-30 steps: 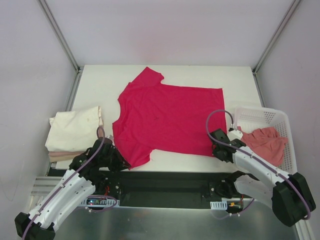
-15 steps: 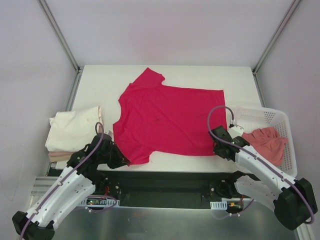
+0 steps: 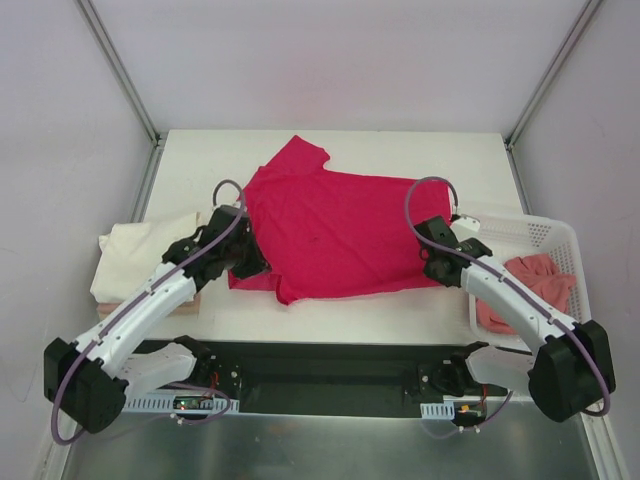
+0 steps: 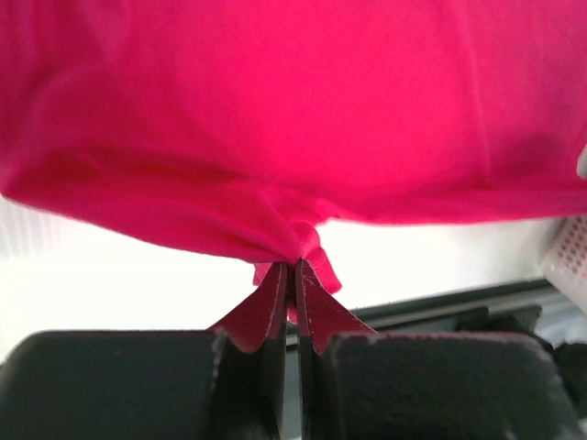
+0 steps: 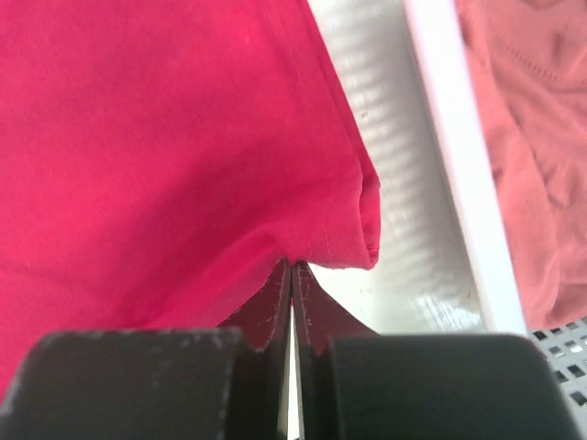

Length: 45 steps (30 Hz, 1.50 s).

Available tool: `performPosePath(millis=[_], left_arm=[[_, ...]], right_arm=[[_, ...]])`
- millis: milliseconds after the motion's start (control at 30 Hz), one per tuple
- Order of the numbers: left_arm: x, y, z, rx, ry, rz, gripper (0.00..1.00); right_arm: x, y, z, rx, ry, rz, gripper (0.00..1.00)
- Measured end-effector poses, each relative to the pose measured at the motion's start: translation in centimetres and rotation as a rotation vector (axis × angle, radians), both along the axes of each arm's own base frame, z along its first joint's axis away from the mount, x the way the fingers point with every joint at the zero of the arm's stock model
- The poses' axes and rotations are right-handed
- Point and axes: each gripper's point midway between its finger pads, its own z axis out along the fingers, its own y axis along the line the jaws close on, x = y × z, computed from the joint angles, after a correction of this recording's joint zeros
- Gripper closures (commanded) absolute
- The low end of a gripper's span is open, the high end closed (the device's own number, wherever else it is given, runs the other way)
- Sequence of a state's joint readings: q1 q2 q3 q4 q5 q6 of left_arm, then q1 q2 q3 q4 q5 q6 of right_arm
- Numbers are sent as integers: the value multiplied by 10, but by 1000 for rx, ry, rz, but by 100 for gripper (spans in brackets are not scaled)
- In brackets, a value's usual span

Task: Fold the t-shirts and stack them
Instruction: Grap the side of the flattened tshirt closest away from the robot with both arms, then fold the flattened tshirt in 1/3 of the way

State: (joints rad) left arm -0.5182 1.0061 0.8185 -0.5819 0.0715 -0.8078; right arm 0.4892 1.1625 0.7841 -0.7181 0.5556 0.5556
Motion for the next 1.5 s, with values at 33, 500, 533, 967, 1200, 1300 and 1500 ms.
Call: performPosePath(millis=[33,500,533,967,1200,1300,1500], left_arm=[[10,-1,4,18,-16,2,100],[136,-12,19,142,-77,-27,100],[145,-11,19,144,-81,-24,100],[224,-1,4,168,-82,-31,100],[261,-1,-22,158,-50,-39,61],[275,0,-32,156,-40,-42,26],[282,-2,-34,131,-36,-62,1]], right_arm=[[4,-2,1,1,1,-3,100],[63,-6,5,39,83,17,100],[65,-7,5,40,87,15,100],[104,-14,-11,57,153,5,96],[126,-25,-18,60,170,-10,79],[135,-21,-20,75,174,19,65],[145,-2,-16,151,158,114,3]])
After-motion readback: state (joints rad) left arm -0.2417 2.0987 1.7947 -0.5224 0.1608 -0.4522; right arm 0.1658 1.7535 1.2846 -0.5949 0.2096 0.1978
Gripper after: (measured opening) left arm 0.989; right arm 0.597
